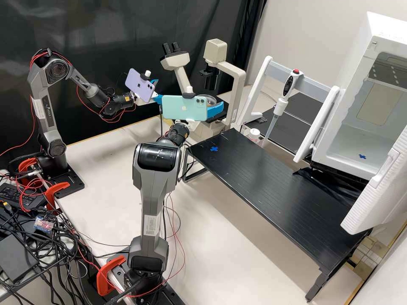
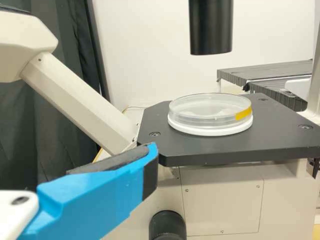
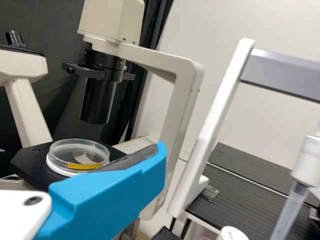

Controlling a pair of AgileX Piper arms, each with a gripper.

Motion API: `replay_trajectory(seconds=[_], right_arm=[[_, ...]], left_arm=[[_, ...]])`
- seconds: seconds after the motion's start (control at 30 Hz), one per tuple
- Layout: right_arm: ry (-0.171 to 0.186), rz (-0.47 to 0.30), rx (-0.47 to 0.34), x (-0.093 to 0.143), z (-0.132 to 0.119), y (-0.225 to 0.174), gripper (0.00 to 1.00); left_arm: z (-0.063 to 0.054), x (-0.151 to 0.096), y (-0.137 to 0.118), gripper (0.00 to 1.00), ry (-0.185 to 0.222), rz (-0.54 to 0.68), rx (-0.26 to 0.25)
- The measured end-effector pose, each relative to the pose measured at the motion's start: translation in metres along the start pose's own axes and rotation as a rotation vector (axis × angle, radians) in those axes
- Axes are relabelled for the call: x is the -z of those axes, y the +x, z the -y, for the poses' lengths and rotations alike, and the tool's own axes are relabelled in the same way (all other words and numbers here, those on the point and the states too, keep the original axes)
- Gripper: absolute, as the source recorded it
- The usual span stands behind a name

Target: Move the petri dish to the bench

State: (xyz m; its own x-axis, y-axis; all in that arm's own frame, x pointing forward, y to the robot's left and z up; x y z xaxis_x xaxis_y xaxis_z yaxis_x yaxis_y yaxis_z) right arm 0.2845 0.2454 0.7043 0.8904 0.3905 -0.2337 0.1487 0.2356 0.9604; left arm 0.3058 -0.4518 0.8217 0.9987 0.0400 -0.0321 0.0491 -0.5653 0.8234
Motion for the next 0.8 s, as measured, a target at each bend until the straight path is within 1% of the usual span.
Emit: replay_trajectory(seconds=[0.1, 0.23, 0.4, 0.5, 0.53, 0.63, 0.8], right_arm=[[0.005, 0.002, 0.020, 0.004, 0.002, 0.012, 1.00], [0.004, 0.015, 0.023, 0.009, 0.002, 0.029, 1.00], [0.013, 0.029, 0.029, 0.019, 0.004, 0.050, 1.00], [0.001, 0.040, 0.049, 0.023, 0.010, 0.066, 1.00], [0.003, 0.042, 0.053, 0.025, 0.011, 0.071, 1.00], [0.004, 0.068, 0.084, 0.024, 0.022, 0.087, 1.00], [0.028, 0.116, 0.143, 0.022, 0.044, 0.112, 1.00]], left_arm=[[0.000, 0.000, 0.000, 1.00, 0.000, 0.000, 0.000], [0.000, 0.000, 0.000, 1.00, 0.000, 0.000, 0.000], [0.000, 0.000, 0.000, 1.00, 0.000, 0.000, 0.000], [0.000, 0.000, 0.000, 1.00, 0.000, 0.000, 0.000], [0.000, 0.000, 0.000, 1.00, 0.000, 0.000, 0.000], [0.000, 0.000, 0.000, 1.00, 0.000, 0.000, 0.000], [0.000, 0.000, 0.000, 1.00, 0.000, 0.000, 0.000]])
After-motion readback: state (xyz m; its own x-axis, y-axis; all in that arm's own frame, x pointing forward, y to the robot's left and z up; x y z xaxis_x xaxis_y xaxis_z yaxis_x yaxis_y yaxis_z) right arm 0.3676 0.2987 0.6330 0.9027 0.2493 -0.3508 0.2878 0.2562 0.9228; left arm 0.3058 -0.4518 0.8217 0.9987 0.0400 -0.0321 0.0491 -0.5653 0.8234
